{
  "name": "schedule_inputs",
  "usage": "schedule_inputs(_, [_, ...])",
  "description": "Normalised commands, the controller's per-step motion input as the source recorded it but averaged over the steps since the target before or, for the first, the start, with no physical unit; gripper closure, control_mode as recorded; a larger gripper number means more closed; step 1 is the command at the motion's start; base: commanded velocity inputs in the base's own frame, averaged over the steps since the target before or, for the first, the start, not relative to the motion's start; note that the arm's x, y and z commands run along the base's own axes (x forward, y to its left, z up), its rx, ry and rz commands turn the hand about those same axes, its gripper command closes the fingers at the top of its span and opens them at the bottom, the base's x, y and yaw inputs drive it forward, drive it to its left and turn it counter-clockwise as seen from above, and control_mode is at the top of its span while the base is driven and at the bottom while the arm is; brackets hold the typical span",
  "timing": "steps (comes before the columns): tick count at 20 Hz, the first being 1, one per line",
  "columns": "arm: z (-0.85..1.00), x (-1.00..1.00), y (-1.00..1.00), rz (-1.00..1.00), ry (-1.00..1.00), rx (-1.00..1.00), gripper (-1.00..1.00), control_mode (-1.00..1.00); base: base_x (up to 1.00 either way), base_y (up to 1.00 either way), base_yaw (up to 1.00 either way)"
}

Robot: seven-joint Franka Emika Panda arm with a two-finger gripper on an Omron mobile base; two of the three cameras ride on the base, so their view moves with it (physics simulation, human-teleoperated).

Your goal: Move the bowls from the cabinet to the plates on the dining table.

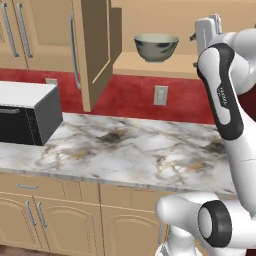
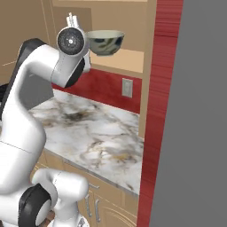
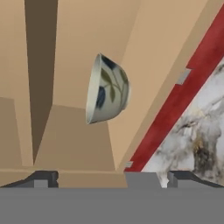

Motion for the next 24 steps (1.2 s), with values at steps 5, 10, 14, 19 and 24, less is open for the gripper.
schedule_inputs(5, [-0.01, 0.3, -0.03, 0.02, -0.01, 0.0, -1.0, -1.0, 0.0, 0.0, 0.0])
schedule_inputs(10, [-0.01, 0.29, -0.01, 0.01, -0.03, -0.01, -1.0, -1.0, 0.0, 0.0, 0.0])
schedule_inputs(14, [-0.06, 0.24, 0.0, 0.01, -0.03, -0.01, -1.0, -1.0, 0.0, 0.0, 0.0])
schedule_inputs(19, [-0.01, 0.27, -0.05, 0.0, -0.02, -0.01, -1.0, -1.0, 0.0, 0.0, 0.0])
schedule_inputs(24, [-0.01, 0.31, -0.04, 0.0, 0.0, 0.0, -1.0, -1.0, 0.0, 0.0, 0.0])
